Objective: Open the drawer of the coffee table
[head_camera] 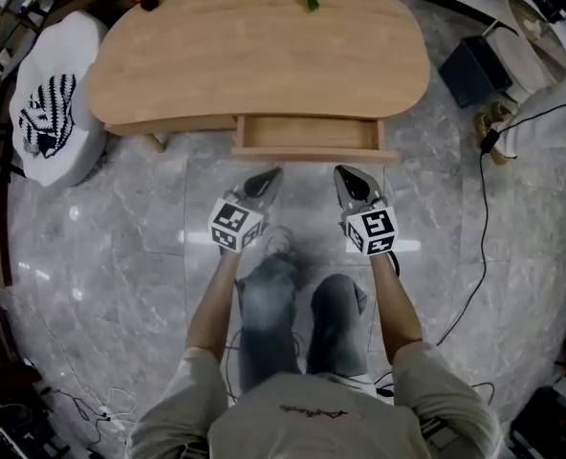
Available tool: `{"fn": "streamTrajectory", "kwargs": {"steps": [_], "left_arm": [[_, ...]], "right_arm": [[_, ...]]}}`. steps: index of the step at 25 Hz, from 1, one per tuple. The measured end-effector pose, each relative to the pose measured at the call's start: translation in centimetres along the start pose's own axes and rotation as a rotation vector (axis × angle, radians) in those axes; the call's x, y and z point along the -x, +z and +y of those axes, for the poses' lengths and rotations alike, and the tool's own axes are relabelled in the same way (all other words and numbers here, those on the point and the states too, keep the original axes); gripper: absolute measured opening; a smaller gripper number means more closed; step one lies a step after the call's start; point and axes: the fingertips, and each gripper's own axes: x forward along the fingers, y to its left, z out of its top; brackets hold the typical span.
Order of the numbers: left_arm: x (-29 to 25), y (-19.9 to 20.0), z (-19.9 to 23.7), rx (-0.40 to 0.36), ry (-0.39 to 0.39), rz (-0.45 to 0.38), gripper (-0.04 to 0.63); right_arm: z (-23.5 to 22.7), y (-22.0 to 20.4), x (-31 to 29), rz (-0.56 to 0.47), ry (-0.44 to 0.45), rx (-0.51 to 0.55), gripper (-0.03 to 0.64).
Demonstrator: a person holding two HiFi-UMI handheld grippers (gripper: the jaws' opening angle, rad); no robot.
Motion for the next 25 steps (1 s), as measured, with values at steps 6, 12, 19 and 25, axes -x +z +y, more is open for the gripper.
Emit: {"fn": "streamTrajectory", "kwargs": {"steps": [6,12,19,25], "left_arm": [[4.0,12.6,-1.8,0.007,0.001,0.003,0.0],[8.6,28.1,-3.2,-0.013,0.04,-0.04,0.002],[12.9,42.8,-5.4,-0.026,0.065,-0.086,0.002],[15.8,52.1,-4.5,-0.031,0.084,-0.132,0.002]], "right_arm": [[0.9,13.8,3.2,-0.012,-0.007,-0.007,0.004],[1.1,29.6,7.3,-0.036,-0.045,0.031,0.003],[1.7,44.6,12.8,-0.073,-0.079,0.045,0.004],[2.3,54.7,14.5,-0.106,-0.087,0.074,0.003]]}}
